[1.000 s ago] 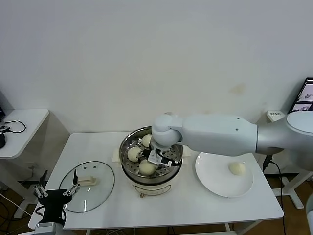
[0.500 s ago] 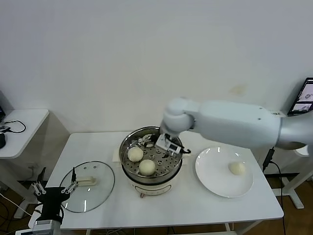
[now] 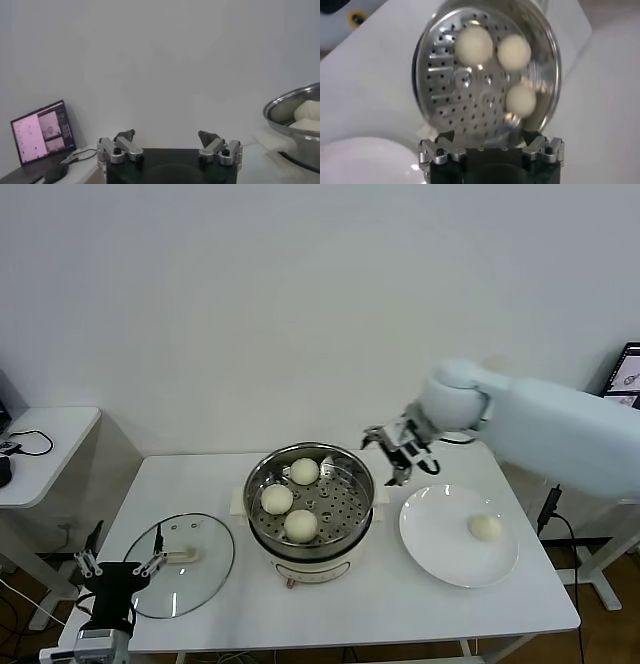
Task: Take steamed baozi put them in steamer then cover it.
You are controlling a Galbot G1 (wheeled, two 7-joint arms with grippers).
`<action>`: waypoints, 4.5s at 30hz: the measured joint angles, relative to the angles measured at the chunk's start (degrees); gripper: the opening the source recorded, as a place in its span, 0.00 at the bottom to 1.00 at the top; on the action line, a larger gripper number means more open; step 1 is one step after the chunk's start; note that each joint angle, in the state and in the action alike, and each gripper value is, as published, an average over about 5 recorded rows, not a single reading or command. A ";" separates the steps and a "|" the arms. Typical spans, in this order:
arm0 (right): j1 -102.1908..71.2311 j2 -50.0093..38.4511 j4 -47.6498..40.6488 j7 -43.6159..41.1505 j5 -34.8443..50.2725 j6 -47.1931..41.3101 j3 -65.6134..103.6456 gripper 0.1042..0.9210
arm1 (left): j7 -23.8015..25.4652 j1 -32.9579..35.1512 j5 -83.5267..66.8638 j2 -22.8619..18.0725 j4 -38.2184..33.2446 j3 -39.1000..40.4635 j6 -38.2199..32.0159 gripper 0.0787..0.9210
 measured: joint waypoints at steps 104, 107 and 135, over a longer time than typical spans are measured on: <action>-3.80 -1.17 -9.80 1.79 2.78 -10.00 6.96 0.60 | 0.00 0.08 -1.70 0.46 1.30 2.10 0.62 0.88; 0.47 1.05 -7.57 3.00 7.48 -11.95 3.84 0.60 | -0.09 -0.25 -3.31 0.76 1.77 2.21 0.34 0.88; 0.34 17.29 -5.43 13.16 22.65 -22.87 -5.82 0.61 | 0.94 -0.26 -13.90 0.61 4.49 2.51 -7.12 0.88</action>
